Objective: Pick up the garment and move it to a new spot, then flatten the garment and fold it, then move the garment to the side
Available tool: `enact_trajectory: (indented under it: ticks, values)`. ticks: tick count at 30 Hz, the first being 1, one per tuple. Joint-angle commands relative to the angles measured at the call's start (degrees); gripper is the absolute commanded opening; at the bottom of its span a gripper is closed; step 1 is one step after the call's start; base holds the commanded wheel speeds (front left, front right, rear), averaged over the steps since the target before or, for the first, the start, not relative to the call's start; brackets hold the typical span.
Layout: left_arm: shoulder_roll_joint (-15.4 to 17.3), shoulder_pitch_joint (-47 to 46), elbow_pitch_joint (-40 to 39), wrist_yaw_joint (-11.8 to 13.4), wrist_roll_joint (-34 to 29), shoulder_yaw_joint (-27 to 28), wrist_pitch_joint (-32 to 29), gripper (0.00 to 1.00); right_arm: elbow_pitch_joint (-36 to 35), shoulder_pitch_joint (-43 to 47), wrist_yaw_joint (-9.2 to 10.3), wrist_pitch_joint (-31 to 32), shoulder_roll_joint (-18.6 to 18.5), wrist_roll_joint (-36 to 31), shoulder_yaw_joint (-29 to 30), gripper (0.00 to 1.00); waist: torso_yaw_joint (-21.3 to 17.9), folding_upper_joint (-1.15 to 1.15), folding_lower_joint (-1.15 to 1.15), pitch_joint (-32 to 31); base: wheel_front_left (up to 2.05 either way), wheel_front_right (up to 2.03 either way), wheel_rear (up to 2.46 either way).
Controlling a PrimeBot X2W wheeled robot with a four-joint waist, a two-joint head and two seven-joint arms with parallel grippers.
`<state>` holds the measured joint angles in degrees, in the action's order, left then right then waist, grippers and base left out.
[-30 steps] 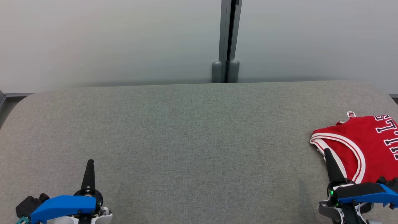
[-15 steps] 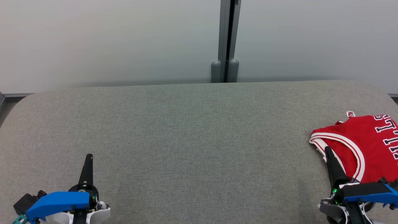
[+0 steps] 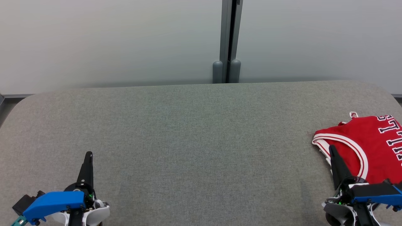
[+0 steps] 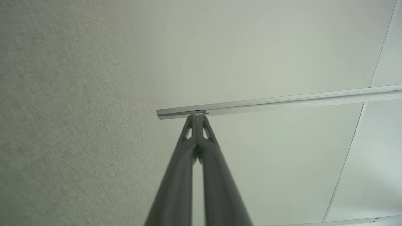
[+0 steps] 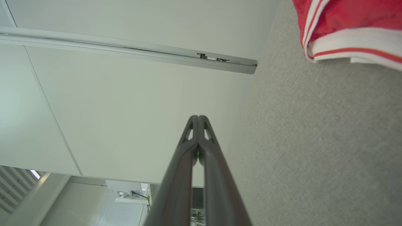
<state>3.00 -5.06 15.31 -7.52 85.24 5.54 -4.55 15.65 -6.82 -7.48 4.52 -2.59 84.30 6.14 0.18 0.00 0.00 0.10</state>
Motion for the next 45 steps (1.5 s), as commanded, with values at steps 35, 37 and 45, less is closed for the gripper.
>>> enact_trajectory:
  ticks: [35, 37, 45]
  values:
    - [-0.20, -1.44, -1.48, 0.06, 7.24, 1.11, -2.21, 0.00, -1.83, 0.98, -0.02, 2.25, -0.47, 8.20, 0.48, 0.00, -0.18, 0.00, 0.00, 0.07, 0.00, 0.00, 0.00]
    - [-0.20, -1.44, -1.48, 0.06, 7.24, 1.10, -2.21, 0.00, -1.83, 0.97, -0.02, 2.25, -0.47, 8.20, 0.48, 0.00, -0.18, 0.00, 0.00, 0.07, 0.00, 0.00, 0.00]
    - [-0.20, -1.44, -1.49, 0.06, 7.24, 1.10, -2.20, 0.00, -1.82, 0.97, -0.02, 2.25, -0.47, 8.20, 0.48, 0.00, -0.18, 0.00, 0.00, 0.07, 0.00, 0.00, 0.00]
